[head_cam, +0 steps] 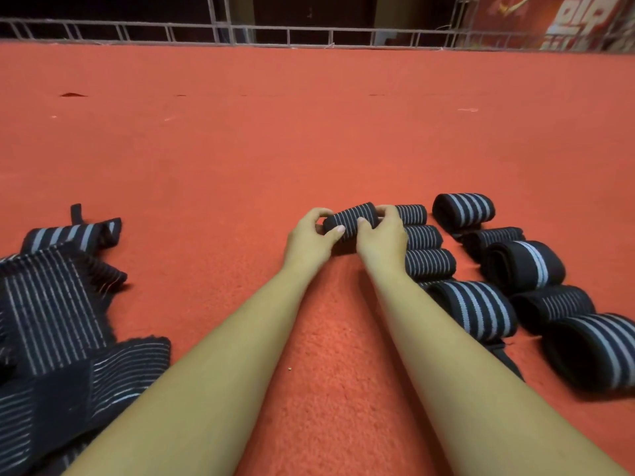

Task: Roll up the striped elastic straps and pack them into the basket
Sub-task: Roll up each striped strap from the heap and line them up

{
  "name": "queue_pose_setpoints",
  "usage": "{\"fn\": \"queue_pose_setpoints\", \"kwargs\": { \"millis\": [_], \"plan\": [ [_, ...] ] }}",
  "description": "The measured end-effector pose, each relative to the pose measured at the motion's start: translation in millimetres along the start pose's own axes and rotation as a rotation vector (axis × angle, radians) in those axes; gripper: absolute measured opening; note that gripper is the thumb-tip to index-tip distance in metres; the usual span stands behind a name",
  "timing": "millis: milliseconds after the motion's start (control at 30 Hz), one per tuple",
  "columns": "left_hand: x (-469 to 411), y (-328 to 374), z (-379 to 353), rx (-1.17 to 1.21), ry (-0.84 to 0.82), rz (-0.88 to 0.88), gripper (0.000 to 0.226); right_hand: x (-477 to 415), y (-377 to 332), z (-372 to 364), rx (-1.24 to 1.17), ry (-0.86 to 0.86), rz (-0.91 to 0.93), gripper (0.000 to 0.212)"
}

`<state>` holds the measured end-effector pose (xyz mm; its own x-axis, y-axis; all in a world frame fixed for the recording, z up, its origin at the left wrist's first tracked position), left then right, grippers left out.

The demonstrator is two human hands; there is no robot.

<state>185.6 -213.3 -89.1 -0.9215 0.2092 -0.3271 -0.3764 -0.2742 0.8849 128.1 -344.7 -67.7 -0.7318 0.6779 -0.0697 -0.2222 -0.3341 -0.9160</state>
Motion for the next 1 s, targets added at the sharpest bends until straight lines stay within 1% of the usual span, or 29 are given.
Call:
{"fn": "queue_pose_setpoints", "kwargs": {
  "millis": [67, 167, 267, 333, 400, 433, 467, 533, 567, 600, 700, 767, 833, 900, 933, 1000],
  "plan": [
    [-3.3, -6.0, -2.8, -0.055, 0.007, 0.030, 0.029, -2.5, 5.1, -8.1, 0.113, -0.035, 0.004, 0.039],
    [-6.8, -8.7, -4.8, -0.164, -0.040, 0.023, 0.034, 1.4, 14.5, -16.4, 0.256, -0.107, 0.020, 0.041],
    [-5.6, -8.0, 1.7, -0.224, -0.067, 0.057, 0.045, 5.2, 14.0, -12.4, 0.294, -0.138, 0.042, 0.042],
    [-2.7, -4.1, 19.0, -0.239, -0.070, 0.069, 0.041, 11.1, 5.2, -6.6, 0.315, -0.162, 0.067, 0.049],
    [2.8, -1.6, 47.4, -0.246, -0.076, 0.077, 0.032, 21.5, -8.1, 0.6, 0.338, -0.176, 0.107, 0.058],
    [8.0, -0.9, 65.1, -0.258, -0.082, 0.084, 0.026, 28.2, -15.3, 3.1, 0.341, -0.188, 0.127, 0.058],
    [14.3, 0.1, 83.7, -0.275, -0.087, 0.087, 0.019, 35.8, -22.6, 4.3, 0.344, -0.207, 0.148, 0.054],
    [31.6, 4.4, 122.6, -0.314, -0.100, 0.091, 0.004, 54.6, -36.4, 0.9, 0.350, -0.267, 0.172, 0.034],
    [42.0, 7.8, 141.1, -0.338, -0.109, 0.096, 0.009, 66.6, -42.3, -2.8, 0.350, -0.310, 0.170, 0.025],
    [53.1, 10.9, 158.9, -0.366, -0.118, 0.107, 0.013, 81.1, -47.5, -7.9, 0.352, -0.364, 0.161, 0.023],
    [95.3, 25.5, 206.5, -0.427, -0.111, 0.133, 0.015, 131.0, -55.1, -25.4, 0.352, -0.560, 0.094, 0.056],
    [123.5, 31.2, 231.4, -0.501, -0.095, 0.124, 0.014, 165.6, -54.2, -37.1, 0.386, -0.686, 0.085, 0.068],
    [151.1, 32.8, 248.3, -0.583, -0.112, 0.122, 0.010, 194.7, -49.0, -49.6, 0.436, -0.764, 0.096, 0.069],
    [173.8, 28.9, 259.0, -0.666, -0.144, 0.111, 0.002, 220.5, -44.6, -59.7, 0.462, -0.803, 0.119, 0.062],
    [184.5, 24.7, 262.1, -0.718, -0.170, 0.119, 0.009, 231.5, -42.8, -64.2, 0.468, -0.810, 0.137, 0.059],
    [207.4, 12.8, 264.7, -0.799, -0.240, 0.198, 0.037, 249.7, -39.0, -71.2, 0.469, -0.806, 0.173, 0.052]
  ]
}}
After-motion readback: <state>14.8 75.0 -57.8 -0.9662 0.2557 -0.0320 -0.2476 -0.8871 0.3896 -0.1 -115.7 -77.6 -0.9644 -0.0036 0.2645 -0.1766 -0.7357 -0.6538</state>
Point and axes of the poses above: each hand's wrist, its own x-axis away from the middle knuckle, its own z-axis out of the back of the hand, y = z × x, the point moved 5 cm from there along -x, towards the middle knuckle, and after that the axes turned 8 degrees about -z, right-handed, at the moved point
